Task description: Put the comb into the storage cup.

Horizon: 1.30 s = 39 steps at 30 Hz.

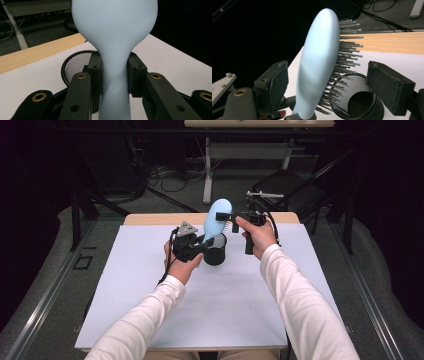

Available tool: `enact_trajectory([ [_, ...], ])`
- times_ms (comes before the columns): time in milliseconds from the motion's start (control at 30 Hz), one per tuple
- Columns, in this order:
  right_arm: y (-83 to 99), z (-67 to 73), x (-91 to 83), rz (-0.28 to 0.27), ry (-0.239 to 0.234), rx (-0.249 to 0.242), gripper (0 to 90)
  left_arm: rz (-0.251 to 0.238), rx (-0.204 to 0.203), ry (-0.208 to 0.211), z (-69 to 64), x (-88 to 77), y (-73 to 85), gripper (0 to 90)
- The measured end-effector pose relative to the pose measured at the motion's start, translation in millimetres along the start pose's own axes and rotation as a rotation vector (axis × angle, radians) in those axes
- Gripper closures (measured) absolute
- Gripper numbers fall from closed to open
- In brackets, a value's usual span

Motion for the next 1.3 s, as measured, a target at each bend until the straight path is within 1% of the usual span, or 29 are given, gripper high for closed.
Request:
enact_trajectory([
  [100, -0.5, 0.5, -0.5, -0.005, -0.008, 0.005, 22.7, -0.001, 0.009, 0.007, -2.2, 0.4, 0.4, 69.4],
  [233, -0.8, 0.1, -2.3, -0.006, -0.025, 0.023, 24.8, 0.004, 0.033, 0.021, -3.4, 0.3, 2.1, 69.4],
  [433, -1.8, -2.0, -5.2, -0.01, -0.04, 0.043, 27.7, 0.001, 0.055, 0.033, -3.7, -0.5, 3.5, 69.4],
  [533, -1.7, -1.3, -5.9, -0.007, -0.052, 0.044, 29.2, 0.001, 0.067, 0.045, -4.0, -1.2, 3.7, 69.4],
  [700, -1.1, -0.1, -6.3, 0.002, -0.074, 0.062, 32.0, 0.007, 0.101, 0.048, -5.7, -1.7, 5.3, 69.4],
  [833, -0.4, -0.2, -6.5, 0.01, -0.087, 0.075, 34.9, 0.005, 0.103, 0.054, -6.4, -1.5, 6.2, 69.4],
  [967, -0.7, -1.6, -8.2, 0.011, -0.092, 0.094, 41.8, 0.002, 0.104, 0.058, -6.4, -2.3, 5.9, 69.5],
  [1033, -1.2, -2.7, -9.2, 0.007, -0.099, 0.107, 43.4, 0.001, 0.105, 0.058, -6.6, -2.7, 5.7, 69.5],
  [1167, -0.2, -3.8, -10.0, 0.013, -0.1, 0.109, 43.4, 0.003, 0.11, 0.057, -7.3, -2.5, 6.5, 69.4],
  [1300, 0.5, -2.9, -8.6, 0.018, -0.108, 0.117, 42.4, 0.003, 0.114, 0.066, -8.6, -2.2, 6.8, 69.4],
])
Point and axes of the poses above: each handheld gripper's, and its own axes: x roughly forward along the jaws, y roughly out of its underside, z roughly to its left, the point moved 7 cm from there along x, roughly forward along the jaws, and after that the axes turned 13 degrees about -x, right-handed, at the moved point
